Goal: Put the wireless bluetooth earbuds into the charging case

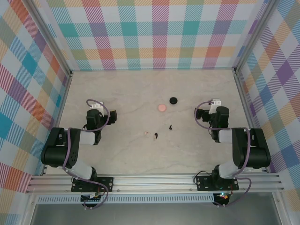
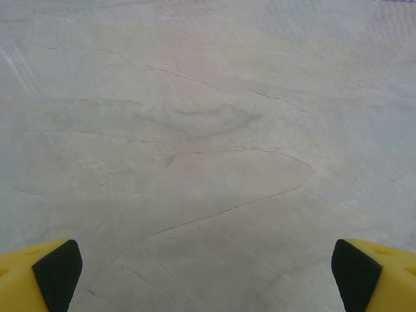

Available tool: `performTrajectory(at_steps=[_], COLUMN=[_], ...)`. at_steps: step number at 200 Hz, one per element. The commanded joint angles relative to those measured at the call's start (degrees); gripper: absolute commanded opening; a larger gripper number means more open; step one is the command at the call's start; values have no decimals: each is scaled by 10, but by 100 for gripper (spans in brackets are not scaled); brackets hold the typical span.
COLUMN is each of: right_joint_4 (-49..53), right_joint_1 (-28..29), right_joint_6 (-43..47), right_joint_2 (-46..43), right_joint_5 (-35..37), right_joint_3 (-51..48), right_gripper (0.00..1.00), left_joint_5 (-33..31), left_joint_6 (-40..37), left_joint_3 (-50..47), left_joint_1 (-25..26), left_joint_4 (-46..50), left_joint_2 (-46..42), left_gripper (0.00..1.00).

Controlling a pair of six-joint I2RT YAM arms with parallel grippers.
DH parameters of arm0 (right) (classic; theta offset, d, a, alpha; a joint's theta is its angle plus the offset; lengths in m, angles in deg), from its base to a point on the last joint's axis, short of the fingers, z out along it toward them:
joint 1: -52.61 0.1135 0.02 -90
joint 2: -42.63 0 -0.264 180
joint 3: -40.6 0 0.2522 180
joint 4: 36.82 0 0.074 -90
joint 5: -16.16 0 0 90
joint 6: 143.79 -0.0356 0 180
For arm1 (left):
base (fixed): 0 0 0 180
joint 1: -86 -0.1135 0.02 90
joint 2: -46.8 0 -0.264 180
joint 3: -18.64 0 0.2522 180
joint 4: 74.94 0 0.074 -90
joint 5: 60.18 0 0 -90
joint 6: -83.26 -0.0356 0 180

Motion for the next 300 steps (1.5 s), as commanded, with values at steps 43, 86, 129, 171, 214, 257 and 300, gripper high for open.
performTrajectory(at_steps=[43, 86, 129, 171, 214, 257, 300], right_joint_4=[-4, -4, -8, 217, 417, 585, 697], right_joint_1=[5, 4, 4, 4, 5, 10, 47], right_joint_6=[5, 5, 5, -33, -96, -148, -186], right_joint_2=[1, 1, 0, -90, -165, -134, -50], right_joint_5=[-13, -13, -13, 25, 24, -28, -86], right_joint_3=[10, 10, 8, 77, 130, 223, 324], right_gripper=[100, 100, 100, 100, 100, 100, 100], left_joint_5=[0, -1, -8, -30, 27, 91, 156], left_joint_6=[1, 2, 4, 35, 117, 188, 230], left_joint_3=[11, 11, 22, 60, 103, 176, 254], left_joint_1=[-2, -2, -3, -2, -1, 13, 54], left_joint_4=[-5, -5, 21, 168, 334, 477, 575], left_joint_2=[2, 2, -8, -87, -199, -233, -176], left_gripper=[100, 100, 100, 100, 100, 100, 100])
